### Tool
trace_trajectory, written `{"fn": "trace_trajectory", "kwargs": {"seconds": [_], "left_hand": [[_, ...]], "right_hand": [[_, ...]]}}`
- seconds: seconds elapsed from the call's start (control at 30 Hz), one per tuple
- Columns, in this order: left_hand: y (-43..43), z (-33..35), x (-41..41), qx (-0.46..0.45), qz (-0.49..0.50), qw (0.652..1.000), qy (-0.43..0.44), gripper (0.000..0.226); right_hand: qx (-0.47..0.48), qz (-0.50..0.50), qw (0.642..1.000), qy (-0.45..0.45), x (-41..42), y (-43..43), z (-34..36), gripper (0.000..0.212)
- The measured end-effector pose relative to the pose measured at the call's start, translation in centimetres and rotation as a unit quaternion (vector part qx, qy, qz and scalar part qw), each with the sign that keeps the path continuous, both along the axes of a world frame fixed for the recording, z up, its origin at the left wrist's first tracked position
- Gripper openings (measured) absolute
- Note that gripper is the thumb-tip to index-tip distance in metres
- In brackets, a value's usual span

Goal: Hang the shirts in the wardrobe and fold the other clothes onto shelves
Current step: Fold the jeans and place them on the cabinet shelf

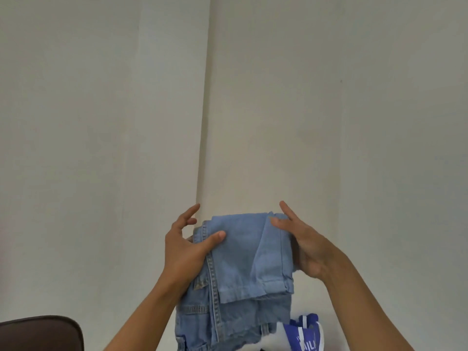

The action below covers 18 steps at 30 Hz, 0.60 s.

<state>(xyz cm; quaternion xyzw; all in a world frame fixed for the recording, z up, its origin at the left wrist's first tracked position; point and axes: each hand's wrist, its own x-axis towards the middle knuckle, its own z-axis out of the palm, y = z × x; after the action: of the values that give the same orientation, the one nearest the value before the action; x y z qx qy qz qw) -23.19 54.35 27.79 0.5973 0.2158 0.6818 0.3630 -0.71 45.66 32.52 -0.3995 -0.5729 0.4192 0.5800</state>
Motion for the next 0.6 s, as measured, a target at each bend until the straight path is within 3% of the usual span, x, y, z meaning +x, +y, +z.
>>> {"fn": "trace_trajectory", "kwargs": {"seconds": [0.1, 0.17, 0.27, 0.33, 0.43, 0.5, 0.6], "left_hand": [[0.3, 0.1, -0.3, -0.003, 0.018, 1.0, -0.008, 0.072], [0.5, 0.3, -0.8, -0.004, 0.003, 1.0, 0.012, 0.071], [0.8, 0.8, -1.8, -0.001, -0.098, 0.991, 0.089, 0.082], [1.3, 0.5, -1.9, 0.014, -0.078, 0.988, 0.132, 0.084], [2.1, -0.4, -2.0, 0.054, 0.019, 0.99, 0.133, 0.079], [2.7, -0.8, -2.1, 0.075, 0.065, 0.983, 0.152, 0.075], [3.0, -1.2, -1.8, 0.081, 0.091, 0.978, 0.17, 0.067]], "right_hand": [[0.005, -0.035, 0.999, -0.019, -0.5, 0.3, -1.8, 0.103], [0.042, -0.07, 0.997, 0.018, -0.5, 0.7, -1.9, 0.09], [0.069, -0.141, 0.987, 0.021, -0.4, 1.5, -1.6, 0.06], [0.066, -0.139, 0.988, 0.016, -0.3, 1.7, -1.9, 0.051], [0.07, -0.082, 0.994, -0.024, 0.3, 1.0, -2.5, 0.074], [0.079, -0.094, 0.988, -0.094, 0.7, 0.8, -2.8, 0.091], [0.058, -0.109, 0.987, -0.098, 0.8, 0.6, -3.6, 0.104]]}}
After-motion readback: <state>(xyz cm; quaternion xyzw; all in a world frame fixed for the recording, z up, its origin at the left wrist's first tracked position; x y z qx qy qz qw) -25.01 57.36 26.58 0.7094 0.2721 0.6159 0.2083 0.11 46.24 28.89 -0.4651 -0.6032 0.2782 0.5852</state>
